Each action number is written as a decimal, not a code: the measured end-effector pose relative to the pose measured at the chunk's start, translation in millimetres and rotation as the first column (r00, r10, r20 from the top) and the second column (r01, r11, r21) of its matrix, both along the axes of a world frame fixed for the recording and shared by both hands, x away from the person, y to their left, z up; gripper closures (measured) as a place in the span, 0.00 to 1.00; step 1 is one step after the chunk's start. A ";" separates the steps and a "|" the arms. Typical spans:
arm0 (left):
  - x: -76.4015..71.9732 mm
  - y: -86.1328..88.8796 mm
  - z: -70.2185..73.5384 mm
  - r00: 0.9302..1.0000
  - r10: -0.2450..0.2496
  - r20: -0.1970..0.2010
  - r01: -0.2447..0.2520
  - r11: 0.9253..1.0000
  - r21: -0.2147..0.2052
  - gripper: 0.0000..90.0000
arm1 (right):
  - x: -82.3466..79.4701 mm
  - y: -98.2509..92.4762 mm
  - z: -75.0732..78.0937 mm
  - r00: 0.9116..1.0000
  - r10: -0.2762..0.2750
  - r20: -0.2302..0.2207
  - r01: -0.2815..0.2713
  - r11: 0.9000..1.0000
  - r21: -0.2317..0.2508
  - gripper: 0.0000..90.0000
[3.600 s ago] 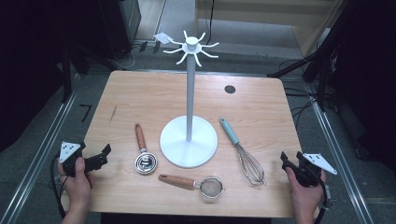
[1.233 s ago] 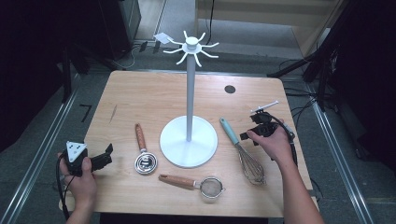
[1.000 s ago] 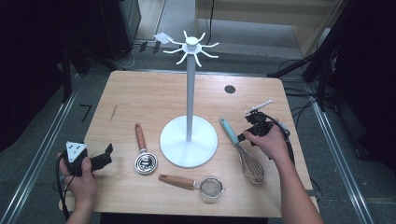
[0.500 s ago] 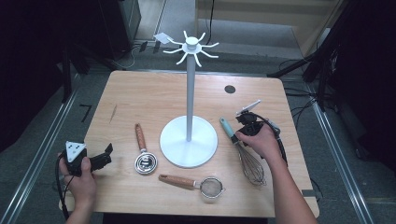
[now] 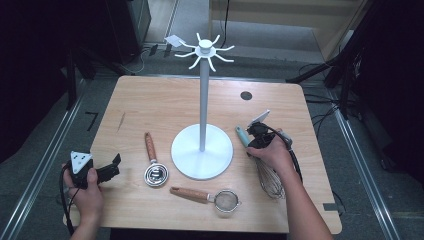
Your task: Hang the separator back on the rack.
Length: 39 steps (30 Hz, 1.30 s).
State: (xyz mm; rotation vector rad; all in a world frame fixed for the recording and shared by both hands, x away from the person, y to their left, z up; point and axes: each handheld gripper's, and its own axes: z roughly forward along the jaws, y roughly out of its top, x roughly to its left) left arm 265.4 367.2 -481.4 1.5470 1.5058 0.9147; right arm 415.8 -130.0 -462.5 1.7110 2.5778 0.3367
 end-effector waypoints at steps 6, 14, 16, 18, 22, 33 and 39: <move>-0.3 -0.1 0.0 1.000 -0.003 -0.001 0.003 1.000 -0.001 0.00 | -2.0 7.6 -0.1 1.000 -0.001 0.014 0.002 0.998 -0.055 0.78; -0.1 2.9 0.0 1.000 -0.003 0.000 0.003 0.999 -0.035 0.00 | -4.3 8.8 0.1 0.999 0.027 0.029 -0.025 0.997 -0.067 0.79; 0.0 3.6 -0.2 1.000 -0.003 0.000 0.003 0.999 -0.039 0.00 | -5.2 6.8 0.4 0.999 0.033 0.023 -0.032 0.998 -0.050 0.79; 0.1 3.9 0.0 1.000 -0.003 -0.001 0.003 0.999 -0.043 0.00 | -7.7 -0.1 0.1 0.999 0.027 0.031 -0.026 1.000 -0.007 0.79; 0.1 1.8 0.0 1.000 -0.002 -0.001 0.002 1.000 -0.022 0.00 | -12.7 -11.8 6.0 0.997 0.010 0.080 -0.014 0.999 0.051 0.79; -0.3 1.0 0.0 1.000 0.000 -0.002 0.000 1.000 -0.016 0.00 | -34.6 -26.9 40.5 0.946 -0.028 0.322 -0.041 0.978 0.207 0.79; -0.4 1.1 0.0 1.000 0.000 -0.002 0.000 1.000 -0.017 0.00 | -43.9 -26.4 54.7 0.901 -0.057 0.430 -0.060 0.966 0.253 0.79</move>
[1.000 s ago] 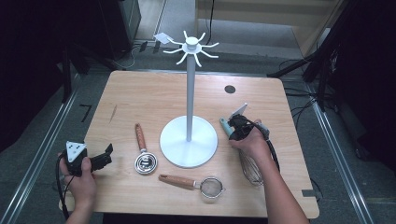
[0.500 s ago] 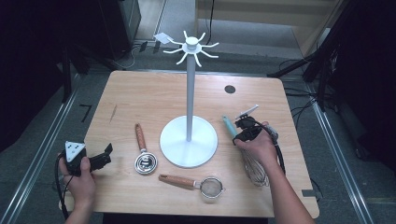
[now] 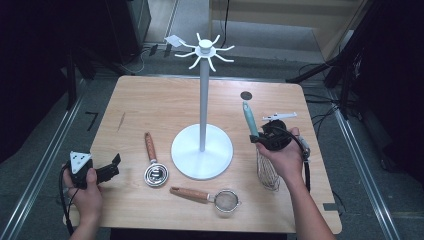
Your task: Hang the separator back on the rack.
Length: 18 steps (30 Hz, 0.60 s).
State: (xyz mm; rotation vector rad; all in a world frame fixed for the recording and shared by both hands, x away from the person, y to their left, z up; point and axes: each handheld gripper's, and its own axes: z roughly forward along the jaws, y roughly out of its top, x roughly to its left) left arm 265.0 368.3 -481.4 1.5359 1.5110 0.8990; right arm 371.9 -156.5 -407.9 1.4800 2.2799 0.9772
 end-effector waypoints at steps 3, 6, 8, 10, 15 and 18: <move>-0.2 0.1 0.0 1.000 0.001 0.003 -0.001 1.000 -0.001 0.00 | -1.8 0.3 3.0 1.000 0.004 0.029 -0.004 1.000 0.022 0.79; -0.3 0.2 0.1 1.000 0.001 0.002 -0.001 1.000 0.000 0.00 | -5.4 0.9 8.9 0.995 0.016 0.095 -0.023 0.997 0.068 0.79; -0.3 0.0 0.1 1.000 0.002 0.002 -0.002 1.000 0.002 0.00 | -7.7 1.7 12.0 0.992 0.018 0.126 -0.029 0.996 0.088 0.79; -0.3 -0.4 0.0 1.000 0.002 0.003 -0.002 1.000 0.003 0.00 | -9.3 2.2 14.8 0.989 0.014 0.150 -0.029 0.994 0.101 0.79; -0.4 -0.2 0.0 1.000 0.000 0.005 0.000 1.000 0.003 0.00 | -13.2 5.2 21.3 0.981 0.007 0.192 -0.029 0.993 0.115 0.79; -0.6 -0.3 0.0 1.000 0.000 0.006 0.000 1.000 0.005 0.00 | -17.5 8.8 26.9 0.971 0.015 0.239 -0.049 0.989 0.138 0.79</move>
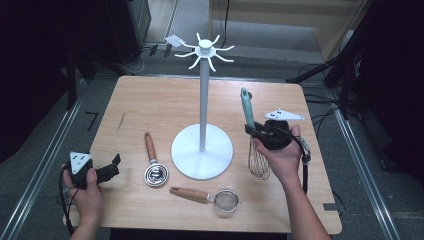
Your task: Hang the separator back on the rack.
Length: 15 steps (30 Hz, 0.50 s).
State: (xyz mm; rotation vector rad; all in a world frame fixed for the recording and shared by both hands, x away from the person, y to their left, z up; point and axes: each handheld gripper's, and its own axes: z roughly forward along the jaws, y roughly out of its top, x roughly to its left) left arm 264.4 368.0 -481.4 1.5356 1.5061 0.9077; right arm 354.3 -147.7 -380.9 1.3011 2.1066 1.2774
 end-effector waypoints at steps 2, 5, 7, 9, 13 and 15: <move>0.0 -0.2 0.0 1.000 0.002 0.001 -0.002 1.000 0.001 0.00 | -1.4 1.0 2.8 1.000 0.004 0.014 -0.004 1.000 0.018 0.79; 0.0 -0.6 0.0 1.000 0.001 0.001 -0.001 1.000 0.006 0.00 | -2.8 1.8 6.6 1.000 0.005 0.029 -0.006 0.999 0.035 0.79; 0.2 -1.1 -0.1 1.000 0.001 0.002 -0.001 1.000 0.011 0.00 | -4.4 2.6 10.5 0.999 0.020 0.045 -0.023 0.998 0.057 0.79; 0.1 -1.5 -0.1 1.000 0.003 0.001 -0.003 1.000 0.012 0.00 | -6.0 3.9 13.4 0.997 0.029 0.065 -0.033 0.998 0.061 0.79; -0.2 -1.0 -0.1 1.000 0.001 0.000 -0.001 1.000 0.008 0.00 | -7.8 5.5 18.5 0.996 0.037 0.083 -0.044 0.996 0.083 0.79; -0.3 -1.2 -0.1 1.000 0.001 0.001 -0.001 1.000 0.009 0.00 | -9.8 6.7 21.8 0.994 0.048 0.098 -0.058 0.993 0.101 0.79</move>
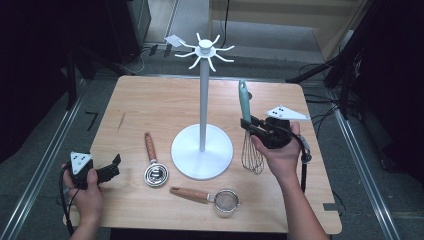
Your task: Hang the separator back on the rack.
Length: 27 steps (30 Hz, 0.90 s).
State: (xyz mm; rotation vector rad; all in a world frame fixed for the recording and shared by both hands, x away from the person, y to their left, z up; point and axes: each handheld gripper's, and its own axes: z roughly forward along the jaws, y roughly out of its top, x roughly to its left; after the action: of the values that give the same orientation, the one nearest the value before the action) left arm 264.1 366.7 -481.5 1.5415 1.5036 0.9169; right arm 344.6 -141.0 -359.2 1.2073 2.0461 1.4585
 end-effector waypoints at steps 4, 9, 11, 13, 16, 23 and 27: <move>0.2 -0.5 0.1 1.000 0.005 -0.003 -0.005 1.000 0.004 0.00 | -2.2 2.3 3.0 1.000 0.014 0.027 -0.014 1.000 0.013 0.79; 0.1 -0.3 0.0 1.000 0.003 -0.001 -0.003 1.000 0.002 0.00 | -3.8 5.1 9.1 0.998 0.030 0.063 -0.033 0.999 0.035 0.79; 0.2 -0.3 0.1 1.000 0.003 -0.002 -0.003 1.000 0.003 0.00 | -4.9 7.3 12.0 0.997 0.040 0.072 -0.043 0.998 0.036 0.79; 0.3 -0.3 0.1 1.000 0.003 -0.002 -0.003 1.000 0.002 0.00 | -5.6 9.5 14.1 0.996 0.043 0.078 -0.046 0.998 0.037 0.79; 0.3 -0.3 0.1 1.000 0.002 -0.003 -0.002 1.000 0.002 0.00 | -6.5 11.9 16.4 0.995 0.050 0.089 -0.054 0.998 0.044 0.79; 0.2 -0.6 0.2 1.000 0.002 -0.006 -0.002 1.000 0.007 0.00 | -9.9 18.6 24.8 0.989 0.072 0.131 -0.081 0.995 0.063 0.79; 0.2 -0.8 0.1 1.000 0.000 -0.005 0.000 1.000 0.009 0.00 | -13.3 22.0 31.0 0.984 0.084 0.157 -0.096 0.993 0.074 0.79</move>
State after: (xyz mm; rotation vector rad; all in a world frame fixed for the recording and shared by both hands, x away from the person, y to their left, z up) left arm 264.3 365.9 -481.3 1.5507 1.5051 0.9216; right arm 331.2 -119.0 -328.1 1.0089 1.9775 1.6379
